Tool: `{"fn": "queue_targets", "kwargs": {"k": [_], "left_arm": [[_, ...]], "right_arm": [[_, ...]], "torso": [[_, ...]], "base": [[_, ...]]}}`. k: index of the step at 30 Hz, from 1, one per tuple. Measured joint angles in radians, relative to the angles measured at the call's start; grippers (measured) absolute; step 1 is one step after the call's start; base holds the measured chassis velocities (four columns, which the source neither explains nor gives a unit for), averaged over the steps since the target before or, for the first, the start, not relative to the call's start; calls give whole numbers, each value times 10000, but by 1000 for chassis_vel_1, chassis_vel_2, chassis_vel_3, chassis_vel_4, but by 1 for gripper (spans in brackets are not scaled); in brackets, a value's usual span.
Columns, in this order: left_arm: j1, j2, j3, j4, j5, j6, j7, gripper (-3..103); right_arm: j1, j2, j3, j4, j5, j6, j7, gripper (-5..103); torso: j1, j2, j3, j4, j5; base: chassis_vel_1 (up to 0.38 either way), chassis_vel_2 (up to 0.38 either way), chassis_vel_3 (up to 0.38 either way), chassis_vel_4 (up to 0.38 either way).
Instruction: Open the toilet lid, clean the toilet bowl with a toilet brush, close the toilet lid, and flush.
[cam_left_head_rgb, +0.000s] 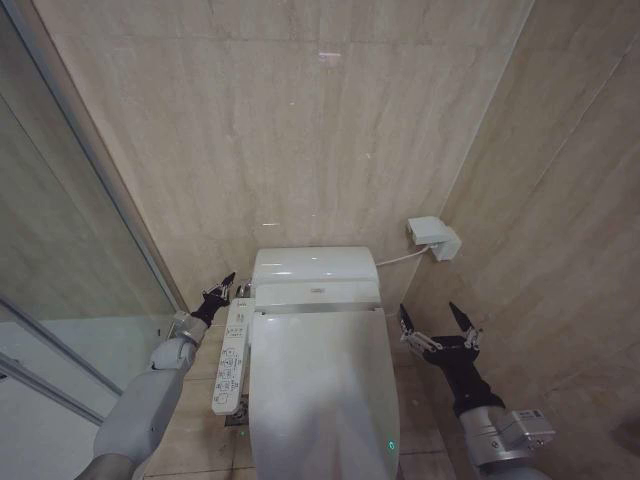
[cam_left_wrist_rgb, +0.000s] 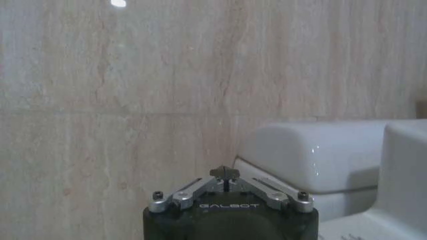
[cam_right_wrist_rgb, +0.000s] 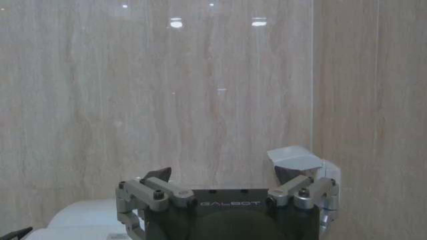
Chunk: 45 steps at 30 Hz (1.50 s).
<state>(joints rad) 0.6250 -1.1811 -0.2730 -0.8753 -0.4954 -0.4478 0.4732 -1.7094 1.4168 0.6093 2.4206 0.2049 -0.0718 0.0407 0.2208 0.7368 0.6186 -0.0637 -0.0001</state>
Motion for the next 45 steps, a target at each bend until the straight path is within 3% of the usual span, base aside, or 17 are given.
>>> {"fn": "queue_targets", "kwargs": {"k": [9, 19, 34, 45], "left_arm": [[-70, 531, 143, 269, 1, -104, 962, 0], [-532, 518, 493, 976, 0, -298, 2099, 0], [-1115, 579, 799, 2049, 3, -437, 3138, 0], [-1631, 259, 1001, 2922, -4, -653, 3485, 0]], "right_arm": [[0, 0, 0, 0, 0, 0, 0, 100], [0, 0, 0, 1, 0, 0, 0, 100], [0, 0, 1, 0, 0, 0, 0, 100], [0, 0, 0, 0, 0, 0, 0, 100]], "torso": [[-1, 0, 0, 1, 1], [-1, 0, 0, -3, 0], [-2, 1, -1, 1, 4], [-4, 2, -3, 2, 6]], "base": [[0, 0, 0, 0], [0, 0, 0, 0], [0, 0, 0, 0], [0, 0, 0, 0]]}}
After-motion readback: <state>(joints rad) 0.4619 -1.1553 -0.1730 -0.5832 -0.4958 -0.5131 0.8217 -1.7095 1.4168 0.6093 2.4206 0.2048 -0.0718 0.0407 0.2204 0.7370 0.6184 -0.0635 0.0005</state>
